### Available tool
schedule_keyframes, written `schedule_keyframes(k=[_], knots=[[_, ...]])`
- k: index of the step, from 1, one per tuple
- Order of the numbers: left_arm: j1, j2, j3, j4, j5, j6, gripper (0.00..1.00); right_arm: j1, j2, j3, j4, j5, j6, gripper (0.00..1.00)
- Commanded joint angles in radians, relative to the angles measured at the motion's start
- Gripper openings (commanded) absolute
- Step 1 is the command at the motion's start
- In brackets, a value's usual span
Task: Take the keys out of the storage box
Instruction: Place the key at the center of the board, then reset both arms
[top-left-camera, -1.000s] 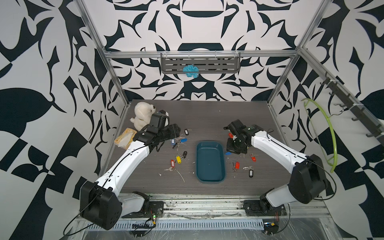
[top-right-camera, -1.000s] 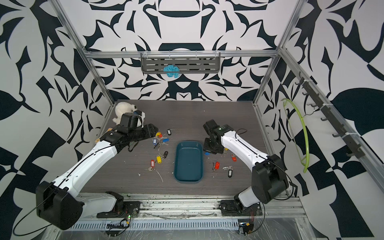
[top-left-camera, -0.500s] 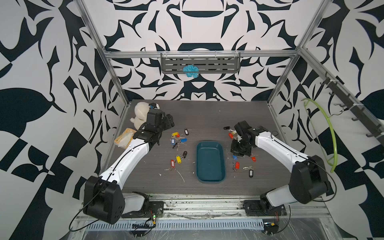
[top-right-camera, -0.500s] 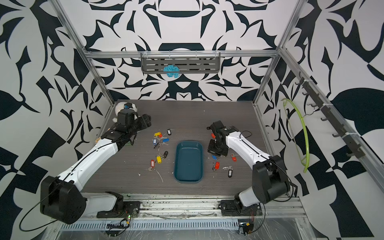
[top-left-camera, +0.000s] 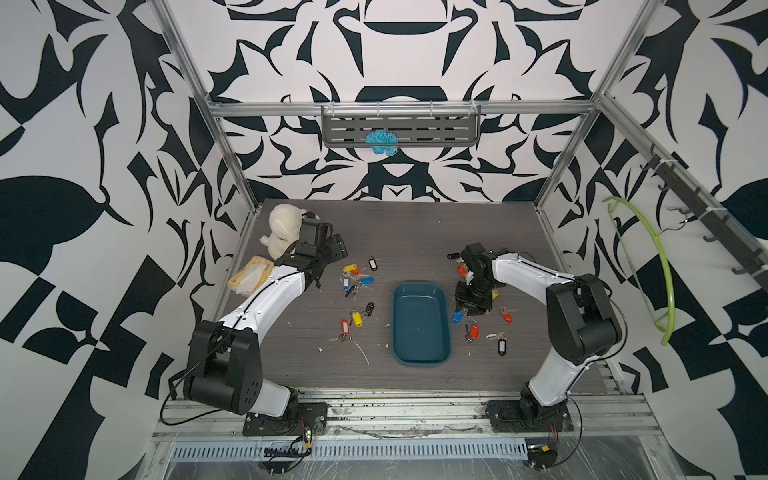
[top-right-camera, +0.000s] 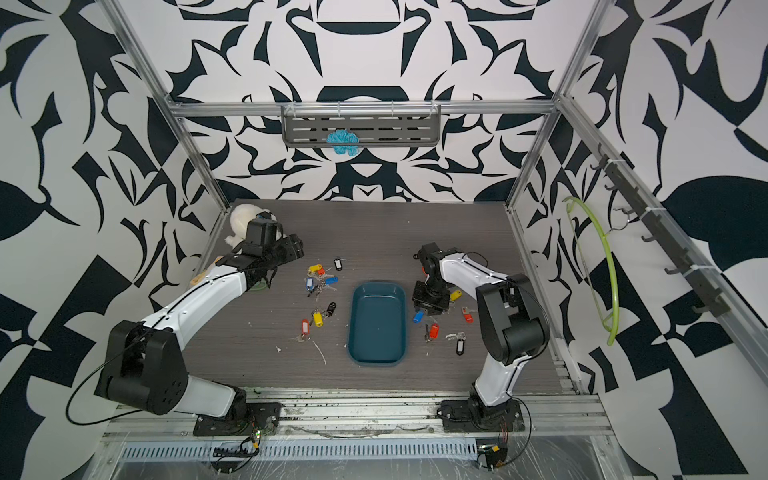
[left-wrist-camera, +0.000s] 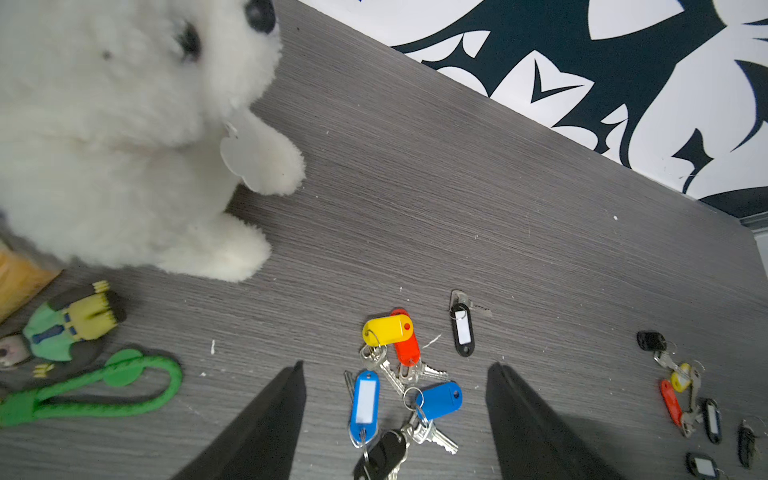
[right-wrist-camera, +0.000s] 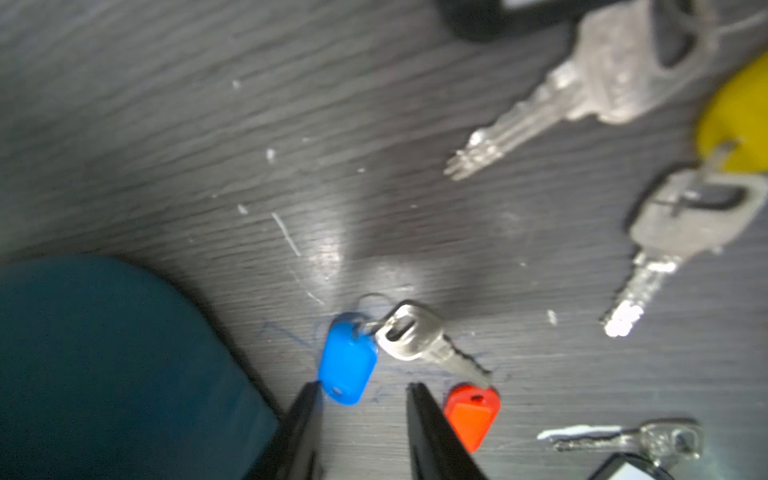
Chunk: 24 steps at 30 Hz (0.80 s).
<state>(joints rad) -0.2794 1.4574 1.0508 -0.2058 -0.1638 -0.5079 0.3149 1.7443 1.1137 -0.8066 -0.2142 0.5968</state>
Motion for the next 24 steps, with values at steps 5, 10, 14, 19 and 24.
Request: schedule_keyframes(k=[5,10,14,19,24], knots=[[0.019,0.023,0.029,0.011,0.007,0.033,0.76,-0.011,-0.058,0.03,0.036,0.031,-0.013,0.49],[0.025,0.026,0.063,0.034,0.0,0.095,0.76,-0.011,-0.153,0.078,0.05,0.192,-0.075,0.62],[0.034,-0.009,0.072,0.078,-0.028,0.143,0.77,-0.011,-0.308,0.072,0.155,0.42,-0.179,0.64],[0.045,-0.098,0.04,0.121,-0.087,0.23,0.77,-0.011,-0.66,-0.289,0.766,0.661,-0.521,1.0],[0.073,-0.268,-0.125,0.208,-0.16,0.287,0.79,-0.125,-0.787,-0.449,0.88,0.552,-0.575,1.0]])
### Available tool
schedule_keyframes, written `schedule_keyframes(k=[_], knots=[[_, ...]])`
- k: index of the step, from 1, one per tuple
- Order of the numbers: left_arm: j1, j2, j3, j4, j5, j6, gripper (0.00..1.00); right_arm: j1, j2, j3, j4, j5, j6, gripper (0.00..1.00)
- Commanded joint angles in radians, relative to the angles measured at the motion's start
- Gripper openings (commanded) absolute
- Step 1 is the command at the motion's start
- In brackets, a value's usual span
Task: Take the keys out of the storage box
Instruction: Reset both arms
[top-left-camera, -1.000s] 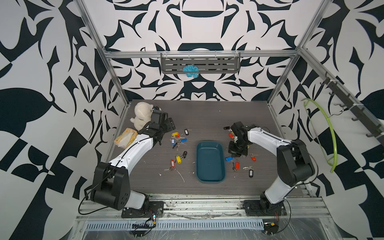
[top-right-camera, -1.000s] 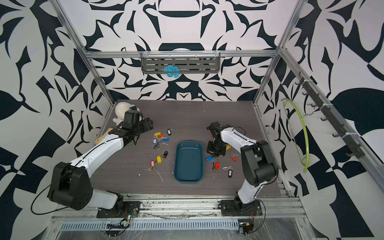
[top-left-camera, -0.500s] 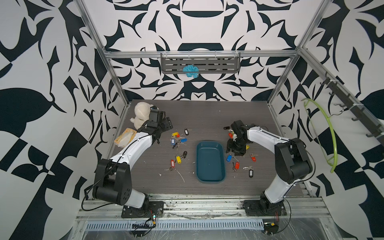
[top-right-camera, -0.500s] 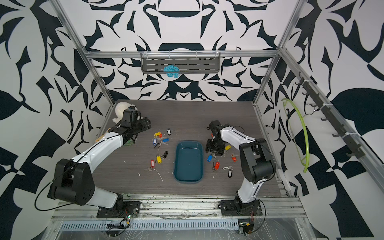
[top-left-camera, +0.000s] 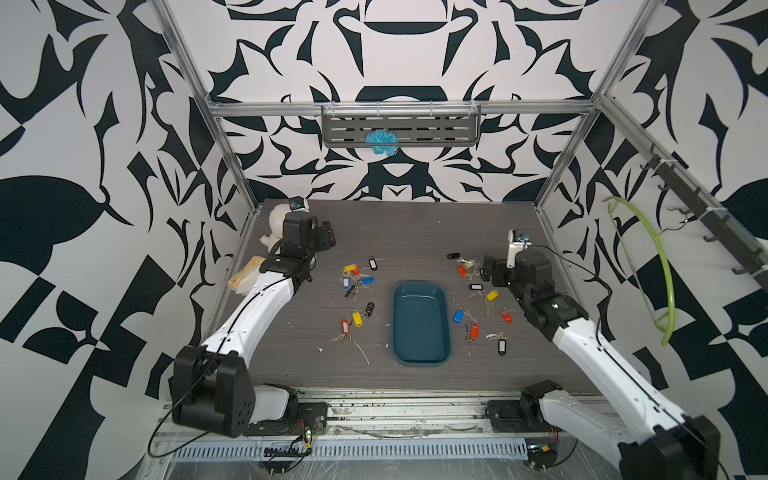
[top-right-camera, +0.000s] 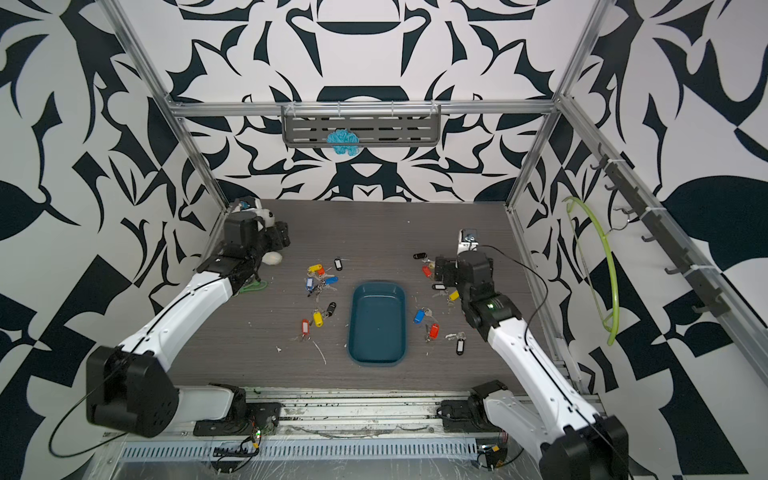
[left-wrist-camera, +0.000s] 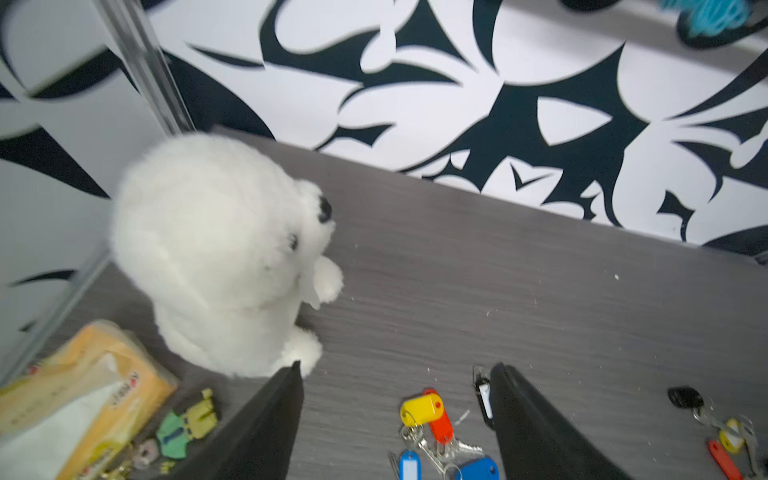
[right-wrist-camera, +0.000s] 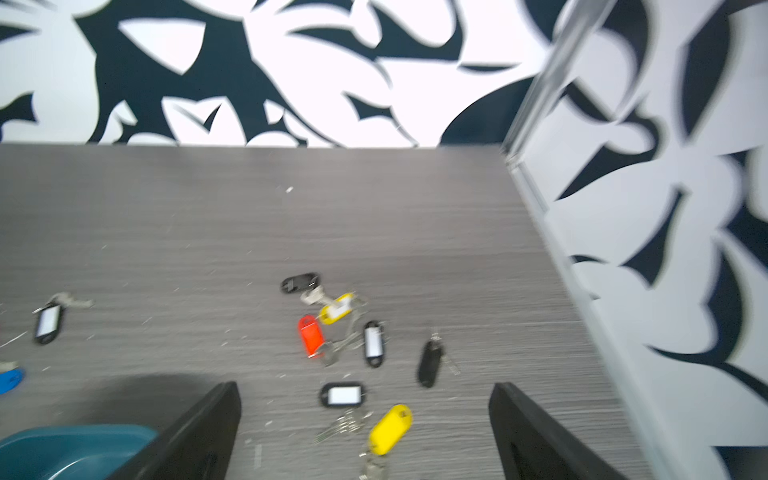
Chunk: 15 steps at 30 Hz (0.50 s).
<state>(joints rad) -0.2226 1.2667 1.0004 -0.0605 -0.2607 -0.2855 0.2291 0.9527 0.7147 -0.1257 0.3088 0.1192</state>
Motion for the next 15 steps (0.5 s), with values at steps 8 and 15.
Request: schedule_keyframes(k=[8,15], knots=[[0.132,-0.244,-0.406,0.253,-0.071,0.077,0.82,-0.138,0.035,-0.365,0.507,0.004,-0.018,1.0],[0.236,-0.203,-0.594,0.426,0.013,0.107,0.83,-0.17,0.272,-0.473,0.878,-0.063,-0.062,1.0]])
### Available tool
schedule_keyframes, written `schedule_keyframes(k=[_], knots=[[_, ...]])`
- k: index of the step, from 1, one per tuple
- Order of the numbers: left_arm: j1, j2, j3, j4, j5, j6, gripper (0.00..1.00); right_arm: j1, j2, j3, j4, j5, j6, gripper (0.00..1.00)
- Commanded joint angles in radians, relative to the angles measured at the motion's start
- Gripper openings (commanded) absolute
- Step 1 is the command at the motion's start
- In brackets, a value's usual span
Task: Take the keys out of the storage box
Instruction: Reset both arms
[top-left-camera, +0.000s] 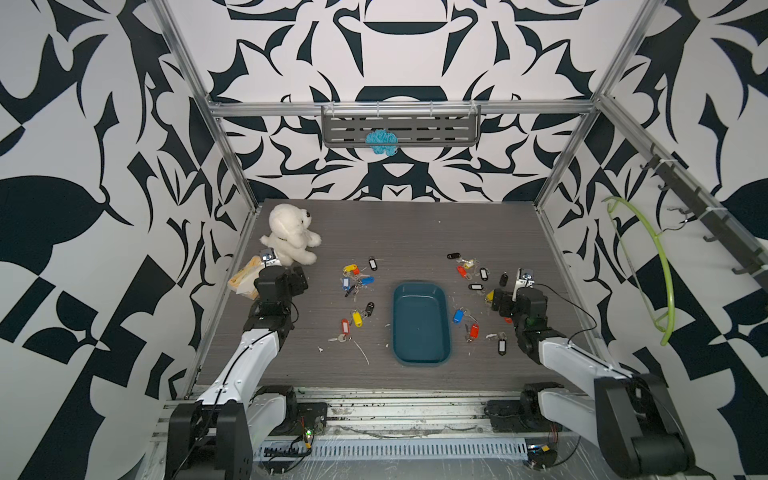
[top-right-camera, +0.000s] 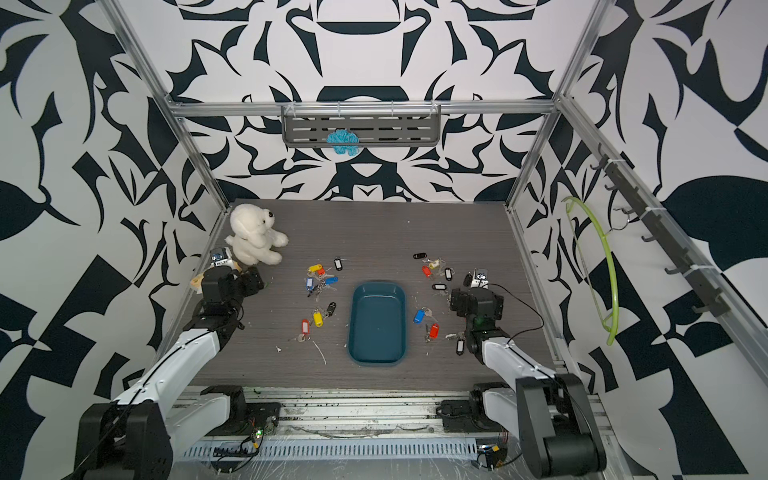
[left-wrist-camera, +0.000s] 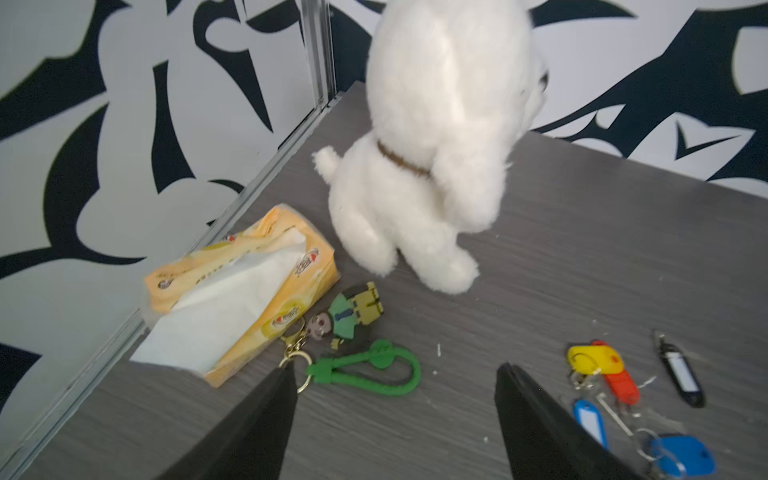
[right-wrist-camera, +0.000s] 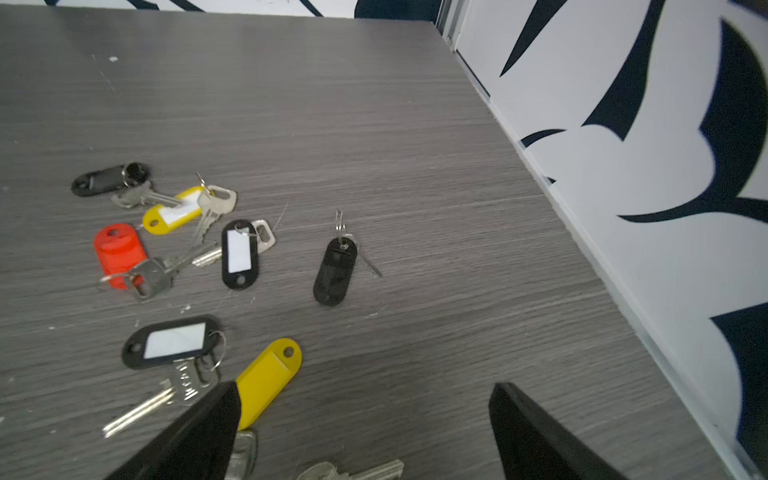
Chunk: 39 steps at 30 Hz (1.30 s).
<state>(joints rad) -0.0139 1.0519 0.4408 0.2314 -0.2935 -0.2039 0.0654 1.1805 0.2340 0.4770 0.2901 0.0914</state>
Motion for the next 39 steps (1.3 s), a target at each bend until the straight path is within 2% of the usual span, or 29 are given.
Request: schedule_keyframes(k=[1,8,10,12,16,18,21,22,25,39], knots=[[0.043,0.024,-0.049,0.163,0.066,0.034,0.83,-0.008,0.086,0.015,0.325,-0.069,-0.058,1.0],[0.094,0.175,-0.08,0.357,0.152,0.047,0.84,-0.012,0.375,0.045,0.574,-0.095,-0.073,1.0],[0.095,0.232,-0.079,0.41,0.171,0.045,0.84,-0.012,0.354,0.057,0.515,-0.152,-0.079,1.0],[0.095,0.295,-0.069,0.459,0.18,0.042,0.83,-0.012,0.368,0.065,0.525,-0.164,-0.087,1.0],[0.094,0.38,-0.054,0.522,0.23,0.041,0.83,-0.013,0.372,0.12,0.42,-0.167,-0.084,1.0],[0.092,0.412,-0.045,0.549,0.286,0.056,0.83,-0.016,0.368,0.12,0.412,-0.167,-0.084,1.0],[0.049,0.489,-0.06,0.638,0.286,0.107,0.86,-0.016,0.368,0.122,0.412,-0.166,-0.083,1.0],[0.032,0.511,-0.067,0.693,0.296,0.136,1.0,-0.016,0.37,0.124,0.409,-0.163,-0.082,1.0],[0.022,0.493,-0.039,0.596,0.29,0.151,0.99,-0.016,0.373,0.134,0.39,-0.154,-0.076,1.0],[0.014,0.487,-0.053,0.624,0.267,0.152,0.99,-0.016,0.365,0.126,0.394,-0.14,-0.074,1.0]])
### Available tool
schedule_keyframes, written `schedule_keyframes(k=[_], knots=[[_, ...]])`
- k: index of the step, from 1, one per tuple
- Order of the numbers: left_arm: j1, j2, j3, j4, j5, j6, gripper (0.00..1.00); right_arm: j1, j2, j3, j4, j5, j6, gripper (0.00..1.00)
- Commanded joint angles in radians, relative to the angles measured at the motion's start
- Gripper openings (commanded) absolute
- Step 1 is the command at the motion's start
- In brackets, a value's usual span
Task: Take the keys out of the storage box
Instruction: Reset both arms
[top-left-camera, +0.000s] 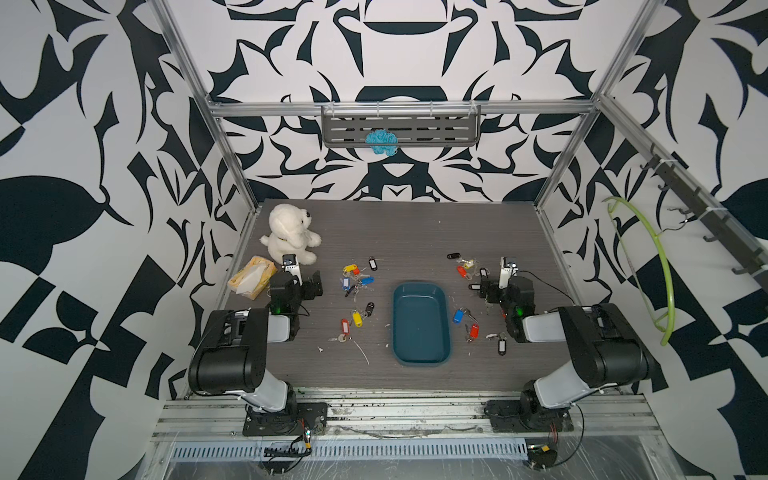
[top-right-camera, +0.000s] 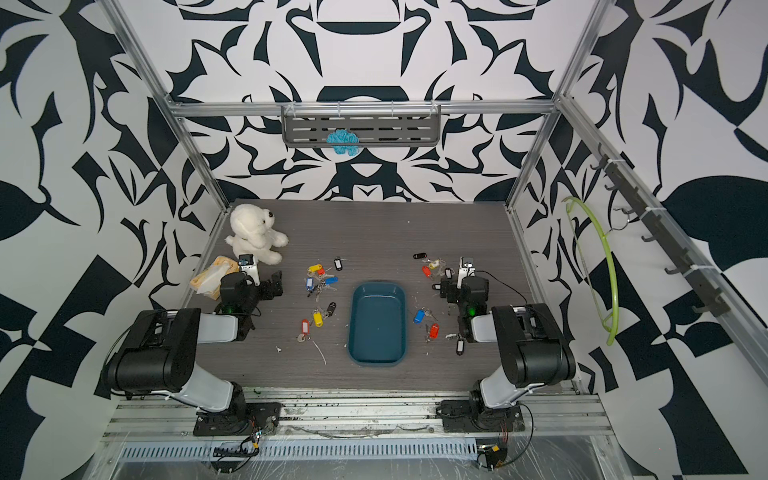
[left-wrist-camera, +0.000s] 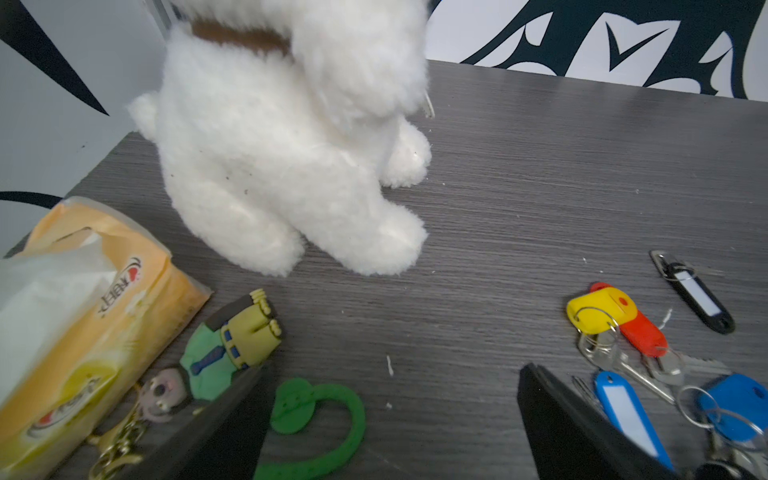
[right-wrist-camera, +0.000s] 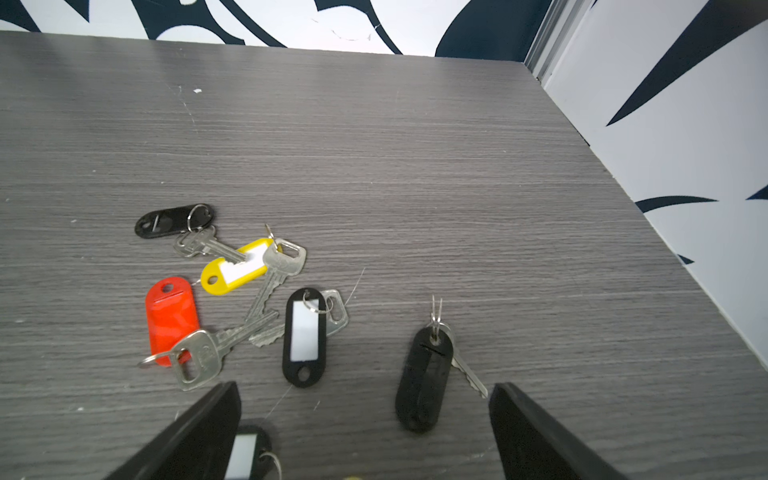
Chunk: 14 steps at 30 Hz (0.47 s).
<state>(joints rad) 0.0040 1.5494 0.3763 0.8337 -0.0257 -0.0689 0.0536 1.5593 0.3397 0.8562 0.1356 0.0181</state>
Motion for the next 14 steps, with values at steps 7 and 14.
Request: schedule_keyframes(k=[7,14], knots=[[-0.004,-0.01,0.012,0.021,0.0,0.017,0.99,-0.003,-0.001,0.027,0.017,0.013,-0.004,1.0],[-0.004,-0.009,0.012,0.021,-0.001,0.017,0.99,-0.004,-0.016,0.026,0.006,0.004,-0.003,1.0]])
